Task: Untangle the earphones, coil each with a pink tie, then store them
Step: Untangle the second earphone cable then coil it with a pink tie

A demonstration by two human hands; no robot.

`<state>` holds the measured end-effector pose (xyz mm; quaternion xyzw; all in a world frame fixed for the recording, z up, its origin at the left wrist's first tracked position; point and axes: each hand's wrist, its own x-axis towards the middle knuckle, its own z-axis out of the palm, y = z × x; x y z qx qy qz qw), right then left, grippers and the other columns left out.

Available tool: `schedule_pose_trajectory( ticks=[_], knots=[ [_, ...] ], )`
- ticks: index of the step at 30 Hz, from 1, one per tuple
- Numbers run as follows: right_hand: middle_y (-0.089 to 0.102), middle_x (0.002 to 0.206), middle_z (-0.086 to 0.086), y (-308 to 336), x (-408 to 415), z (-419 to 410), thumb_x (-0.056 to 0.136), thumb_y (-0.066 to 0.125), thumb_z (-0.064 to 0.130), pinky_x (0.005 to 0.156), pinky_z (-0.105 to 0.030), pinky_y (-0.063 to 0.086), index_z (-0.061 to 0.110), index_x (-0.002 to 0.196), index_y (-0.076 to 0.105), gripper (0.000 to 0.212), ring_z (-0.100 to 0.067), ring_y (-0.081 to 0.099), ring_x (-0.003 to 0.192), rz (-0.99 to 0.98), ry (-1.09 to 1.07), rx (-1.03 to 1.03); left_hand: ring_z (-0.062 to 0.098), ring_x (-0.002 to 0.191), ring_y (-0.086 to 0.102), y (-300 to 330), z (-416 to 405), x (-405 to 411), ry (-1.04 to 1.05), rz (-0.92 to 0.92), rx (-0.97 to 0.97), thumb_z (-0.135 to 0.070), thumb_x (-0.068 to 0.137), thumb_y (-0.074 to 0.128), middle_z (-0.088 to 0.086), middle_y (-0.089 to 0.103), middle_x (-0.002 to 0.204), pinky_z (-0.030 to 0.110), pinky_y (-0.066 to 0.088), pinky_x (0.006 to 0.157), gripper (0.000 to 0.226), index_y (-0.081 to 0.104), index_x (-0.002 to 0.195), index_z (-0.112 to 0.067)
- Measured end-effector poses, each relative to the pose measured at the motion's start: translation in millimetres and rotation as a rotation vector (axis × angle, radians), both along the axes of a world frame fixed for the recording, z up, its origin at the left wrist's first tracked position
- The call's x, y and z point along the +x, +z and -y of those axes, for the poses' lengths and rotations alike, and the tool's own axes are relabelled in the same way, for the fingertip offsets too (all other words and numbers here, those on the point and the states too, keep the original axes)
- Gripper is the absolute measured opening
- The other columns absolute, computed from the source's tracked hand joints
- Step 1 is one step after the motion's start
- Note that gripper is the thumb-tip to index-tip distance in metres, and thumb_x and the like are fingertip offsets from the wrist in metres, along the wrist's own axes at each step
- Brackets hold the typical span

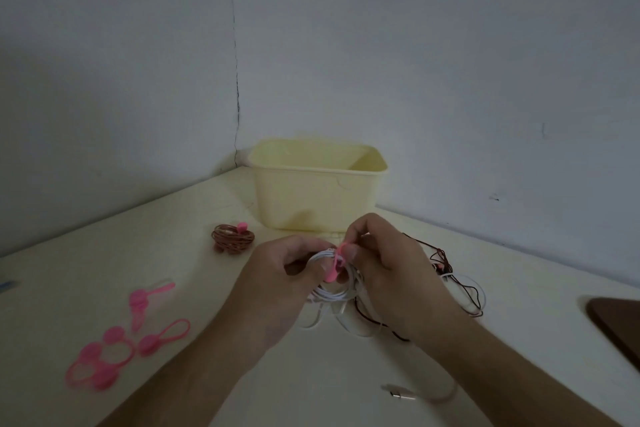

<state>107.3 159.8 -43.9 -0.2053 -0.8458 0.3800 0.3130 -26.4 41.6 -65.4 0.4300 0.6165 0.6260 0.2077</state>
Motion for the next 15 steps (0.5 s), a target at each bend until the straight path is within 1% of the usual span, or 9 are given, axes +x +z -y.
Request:
schedule_pose_trajectory(
  ticks=[2,4,7,8,9,11,13,15],
  knots=[
    [0.076,0.077,-0.002,0.0,0.4,-0.8,0.108,0.056,0.017,0.058,-0.03,0.046,0.027,0.092,0.054,0.019,-0.013,0.06,0.062,-0.007,-0.017,-0.036,0.01,0.083,0.074,-1.8,-1.0,0.7,-0.011,-0.016,0.001,-0.003,0.092,0.073,0.002,0.081,0.087,0.02,0.055,0.074,0.012,0.08,0.095,-0.013],
    [0.074,0.078,-0.004,-1.2,0.4,-1.1,0.109,0.054,0.019,0.063,-0.035,0.048,0.027,0.092,0.052,0.018,-0.015,0.061,0.066,-0.005,-0.024,-0.034,0.011,0.082,0.074,-2.9,-1.6,1.3,-0.018,-0.047,-0.014,-0.008,0.09,0.076,-0.001,0.08,0.086,0.02,0.053,0.072,0.01,0.079,0.094,-0.017],
    [0.072,0.083,-0.002,-2.6,0.2,-1.3,0.108,0.054,0.017,0.069,-0.035,0.051,0.027,0.091,0.054,0.02,-0.012,0.064,0.075,-0.013,-0.046,-0.025,0.007,0.076,0.072,-3.3,-1.3,2.2,0.012,-0.111,-0.055,-0.001,0.09,0.071,-0.006,0.078,0.081,0.018,0.049,0.069,0.02,0.079,0.091,-0.02],
    [0.072,0.085,-0.001,-2.2,-0.3,-1.2,0.107,0.055,0.015,0.071,-0.034,0.051,0.026,0.09,0.054,0.021,-0.013,0.064,0.077,-0.021,-0.052,-0.03,0.007,0.078,0.072,-2.4,-0.7,2.8,0.015,-0.128,-0.068,0.0,0.09,0.07,-0.007,0.079,0.082,0.019,0.049,0.07,0.023,0.078,0.091,-0.021],
    [0.072,0.084,-0.001,-1.5,-0.8,-1.0,0.107,0.056,0.014,0.071,-0.034,0.051,0.026,0.089,0.055,0.021,-0.012,0.064,0.076,-0.032,-0.058,-0.033,0.007,0.081,0.074,-1.7,-0.1,3.1,0.015,-0.146,-0.082,0.0,0.09,0.069,-0.008,0.079,0.085,0.022,0.051,0.072,0.025,0.078,0.092,-0.023],
    [0.071,0.081,0.0,-0.2,-1.5,-1.0,0.105,0.059,0.011,0.069,-0.031,0.049,0.025,0.087,0.055,0.023,-0.01,0.061,0.073,-0.056,-0.067,-0.033,0.011,0.087,0.075,-1.2,0.7,5.0,0.01,-0.177,-0.101,-0.003,0.09,0.069,-0.008,0.08,0.089,0.032,0.057,0.078,0.027,0.077,0.093,-0.028],
    [0.071,0.078,0.001,1.3,-1.2,-0.5,0.102,0.061,0.006,0.067,-0.027,0.049,0.023,0.086,0.057,0.024,-0.009,0.062,0.071,-0.078,-0.059,-0.028,0.015,0.087,0.075,-1.3,1.4,6.7,0.008,-0.203,-0.099,-0.013,0.087,0.068,-0.007,0.08,0.09,0.043,0.06,0.082,0.021,0.076,0.093,-0.031],
    [0.072,0.077,0.001,2.9,-0.1,-0.6,0.098,0.063,0.001,0.068,-0.029,0.052,0.021,0.085,0.059,0.024,-0.011,0.066,0.072,-0.092,-0.056,-0.02,0.015,0.088,0.075,-1.5,1.8,7.5,0.011,-0.225,-0.097,-0.019,0.083,0.066,-0.008,0.079,0.091,0.047,0.06,0.084,0.02,0.075,0.095,-0.033]
  ],
)
